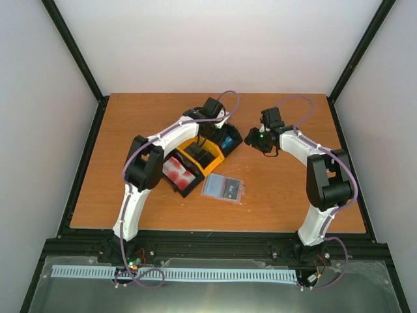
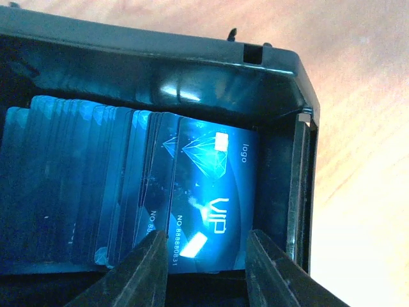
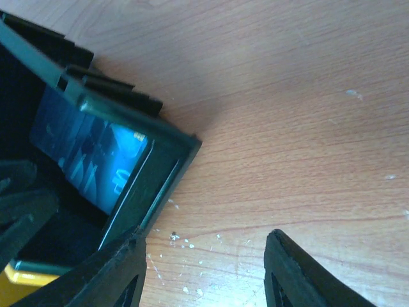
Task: Put the credit cards into the card holder
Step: Move the storage box to the center of the board.
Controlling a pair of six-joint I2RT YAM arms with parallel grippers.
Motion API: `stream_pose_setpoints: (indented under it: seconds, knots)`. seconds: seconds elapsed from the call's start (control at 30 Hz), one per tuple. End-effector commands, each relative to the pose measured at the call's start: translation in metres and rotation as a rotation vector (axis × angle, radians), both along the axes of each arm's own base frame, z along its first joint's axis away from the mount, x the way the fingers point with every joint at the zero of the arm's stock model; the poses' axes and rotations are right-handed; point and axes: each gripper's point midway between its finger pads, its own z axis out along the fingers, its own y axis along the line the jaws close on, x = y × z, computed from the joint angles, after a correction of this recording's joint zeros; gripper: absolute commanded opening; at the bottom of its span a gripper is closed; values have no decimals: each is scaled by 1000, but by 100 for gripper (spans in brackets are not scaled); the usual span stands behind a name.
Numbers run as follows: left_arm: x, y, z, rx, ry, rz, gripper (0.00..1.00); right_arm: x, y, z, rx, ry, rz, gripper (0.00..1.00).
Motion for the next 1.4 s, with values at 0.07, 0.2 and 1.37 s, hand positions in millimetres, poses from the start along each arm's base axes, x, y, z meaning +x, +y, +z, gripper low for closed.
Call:
stream_pose_setpoints:
  seconds: [0.07, 0.2, 1.37]
  knots:
    - [-52, 31, -27, 90, 167, -87, 33, 2, 7, -1, 50, 1, 17, 51]
    - [-61, 35, -8, -60, 281, -56, 29, -5, 12, -2, 86, 25, 31, 51]
    - [-28, 20, -44, -17, 301, 30, 32, -47, 71, -49, 102, 152, 268, 35]
